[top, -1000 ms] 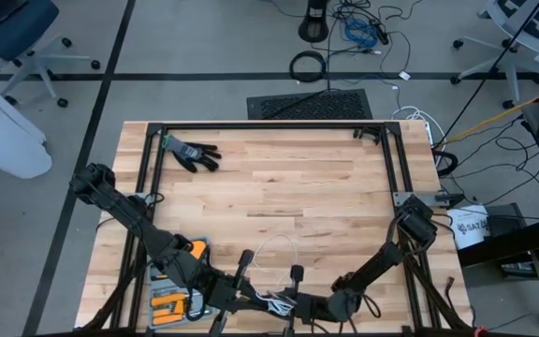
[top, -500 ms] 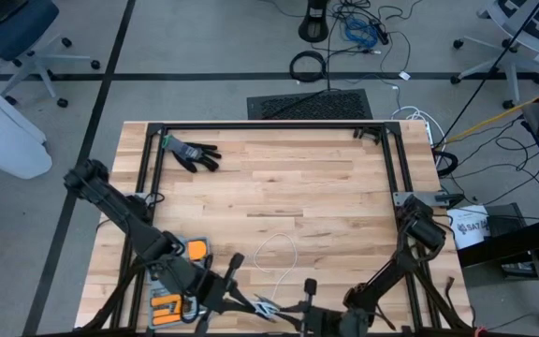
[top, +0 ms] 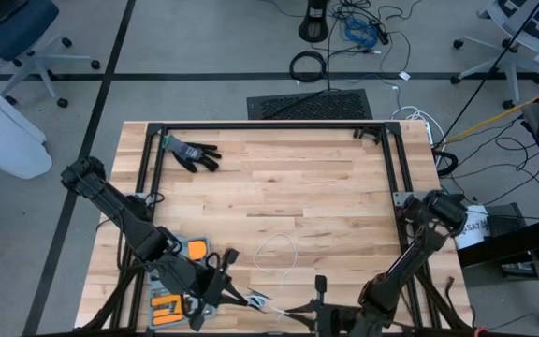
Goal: Coil cords
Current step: Coil the white cable wire into the spool
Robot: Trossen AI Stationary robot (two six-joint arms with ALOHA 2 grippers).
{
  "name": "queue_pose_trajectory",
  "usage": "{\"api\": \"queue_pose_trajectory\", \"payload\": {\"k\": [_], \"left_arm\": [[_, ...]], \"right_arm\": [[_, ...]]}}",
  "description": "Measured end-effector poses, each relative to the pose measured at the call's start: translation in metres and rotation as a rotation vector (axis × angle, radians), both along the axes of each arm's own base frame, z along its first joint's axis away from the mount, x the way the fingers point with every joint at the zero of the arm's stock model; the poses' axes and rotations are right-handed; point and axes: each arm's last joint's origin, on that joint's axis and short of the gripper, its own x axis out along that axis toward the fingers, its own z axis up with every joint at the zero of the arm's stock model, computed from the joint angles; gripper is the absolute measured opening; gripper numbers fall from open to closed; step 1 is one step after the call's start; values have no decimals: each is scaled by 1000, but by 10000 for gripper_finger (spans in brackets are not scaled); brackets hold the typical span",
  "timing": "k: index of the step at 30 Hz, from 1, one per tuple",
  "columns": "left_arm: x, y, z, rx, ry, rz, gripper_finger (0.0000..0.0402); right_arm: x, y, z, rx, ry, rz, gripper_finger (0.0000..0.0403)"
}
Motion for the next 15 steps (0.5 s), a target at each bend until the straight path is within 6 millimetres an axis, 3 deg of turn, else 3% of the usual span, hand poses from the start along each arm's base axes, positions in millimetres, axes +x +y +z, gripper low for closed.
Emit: {"api": "queue_pose_trajectory", "payload": {"k": [15], "left_arm": [[-1, 4, -8, 12, 92, 28, 6]], "right_arm": [[-27, -24, 59, -85, 31, 51, 0]]}}
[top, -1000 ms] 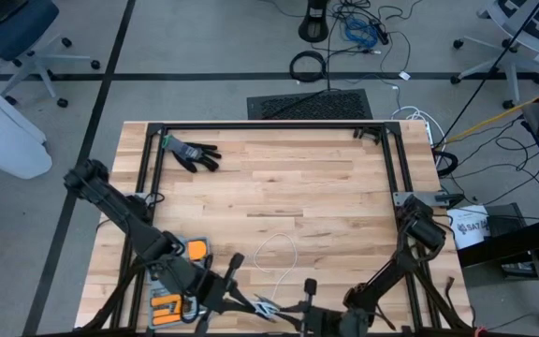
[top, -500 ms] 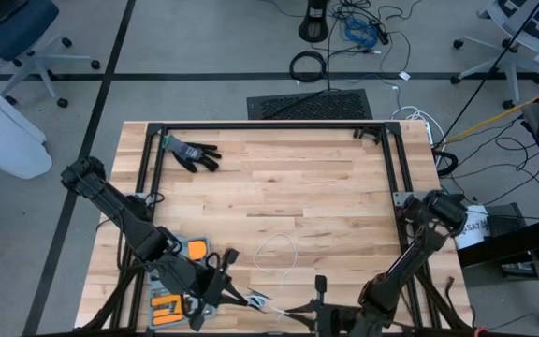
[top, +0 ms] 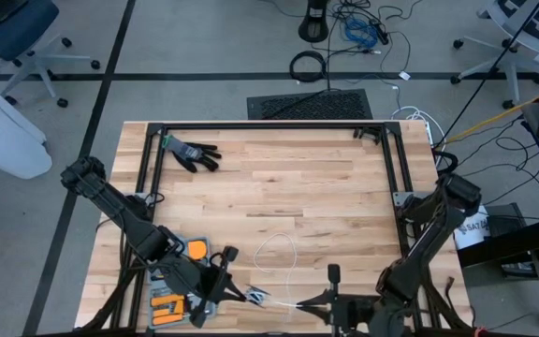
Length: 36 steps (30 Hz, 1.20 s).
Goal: Coil cords
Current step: Coil the white cable wire into the spool
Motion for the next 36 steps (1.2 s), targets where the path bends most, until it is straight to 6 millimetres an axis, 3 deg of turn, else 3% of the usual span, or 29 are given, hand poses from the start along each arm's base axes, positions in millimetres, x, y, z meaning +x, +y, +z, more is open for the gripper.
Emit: {"api": "queue_pose_trajectory", "payload": {"k": [13, 24, 36], "left_arm": [[4, 5, -7, -11, 23, 31, 6], [18, -1, -16, -43, 8, 11, 6], [32, -9, -17, -84, -108, -45, 6]], "right_arm": [[7, -28, 34, -157, -60, 12, 0], [47, -64, 42, -205, -119, 160, 0], [66, -87, 43, -208, -145, 344, 0]]}}
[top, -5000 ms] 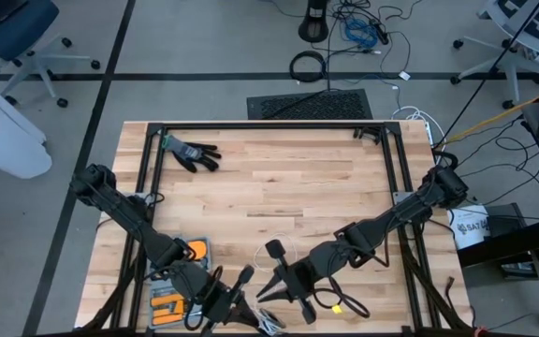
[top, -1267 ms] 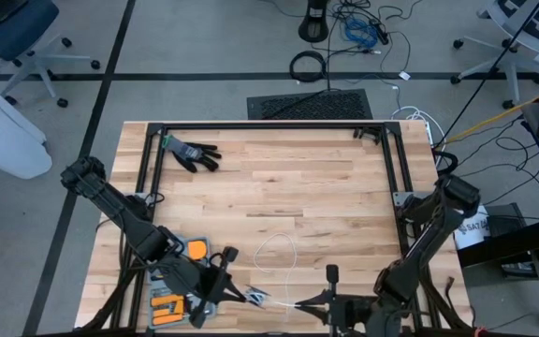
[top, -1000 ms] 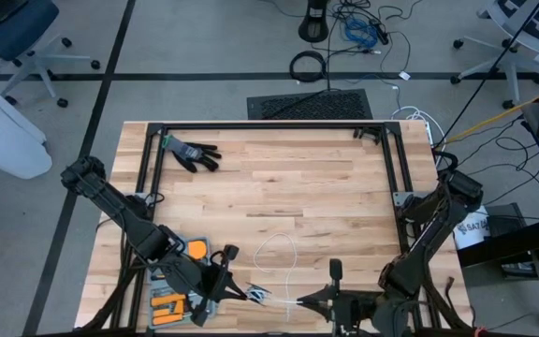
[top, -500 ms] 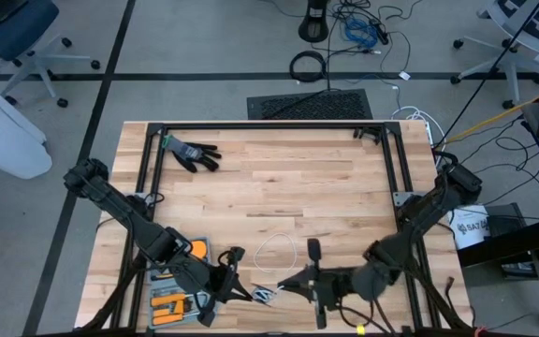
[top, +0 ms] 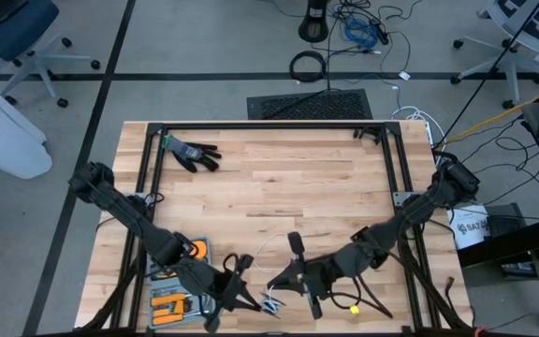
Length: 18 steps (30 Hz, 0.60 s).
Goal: Coil cords
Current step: Coil the white cable wire into the spool
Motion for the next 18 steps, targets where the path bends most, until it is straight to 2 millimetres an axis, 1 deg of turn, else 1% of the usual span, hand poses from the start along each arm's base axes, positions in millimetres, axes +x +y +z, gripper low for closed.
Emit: {"api": "queue_pose_trajectory", "payload": {"k": [9, 14, 18], "left_arm": [[2, -2, 0, 28, -44, -24, 6], [2, -2, -1, 54, -52, -31, 6], [3, -3, 3, 70, -107, -43, 6]], "right_arm": [[4, -6, -2, 9, 22, -18, 0], [6, -9, -2, 108, 49, -33, 0], [6, -10, -4, 161, 90, -41, 0]]}}
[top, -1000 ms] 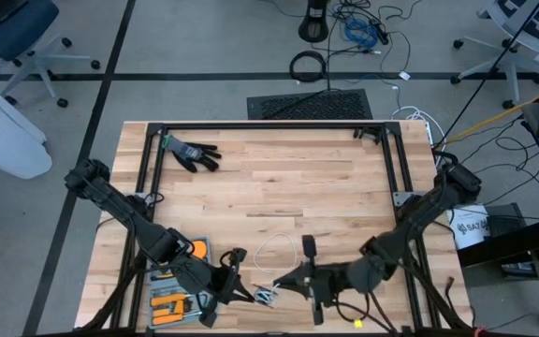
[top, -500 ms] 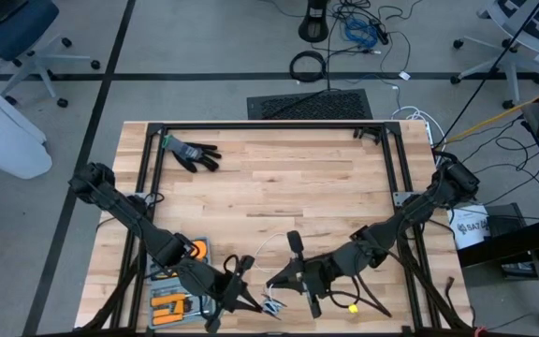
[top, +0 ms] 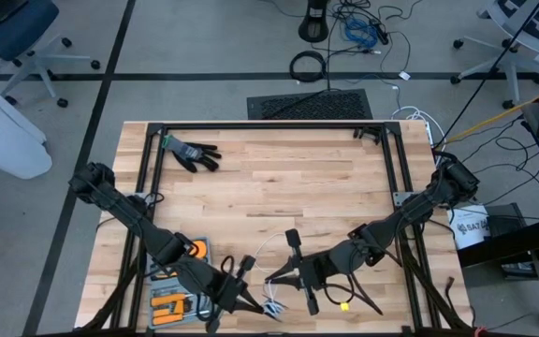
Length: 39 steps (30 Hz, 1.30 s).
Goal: Coil cords
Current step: Coil the white cable wire into the spool
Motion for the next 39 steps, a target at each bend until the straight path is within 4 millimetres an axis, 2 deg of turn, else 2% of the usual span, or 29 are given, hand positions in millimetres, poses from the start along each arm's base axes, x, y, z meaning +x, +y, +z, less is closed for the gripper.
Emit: {"api": "queue_pose_trajectory", "payload": {"k": [9, 16, 21, 27, 31, 39], "left_arm": [[2, 0, 6, 60, -109, -36, 6], [8, 8, 8, 107, -146, -62, 6], [13, 14, 9, 129, -176, -67, 6], [16, 19, 11, 142, -203, -94, 6], [15, 18, 11, 139, -205, -118, 6], [12, 12, 15, 116, -236, -150, 6]], "right_arm": [[1, 0, 0, 36, 9, 78, 0], [7, -10, 0, 4, 1, 93, 0], [13, -21, -1, 19, 23, 169, 0], [13, -23, -5, 54, 81, 185, 3], [10, -24, -8, 78, 146, 172, 25], [-5, -26, 1, 132, 223, 153, 91]]}}
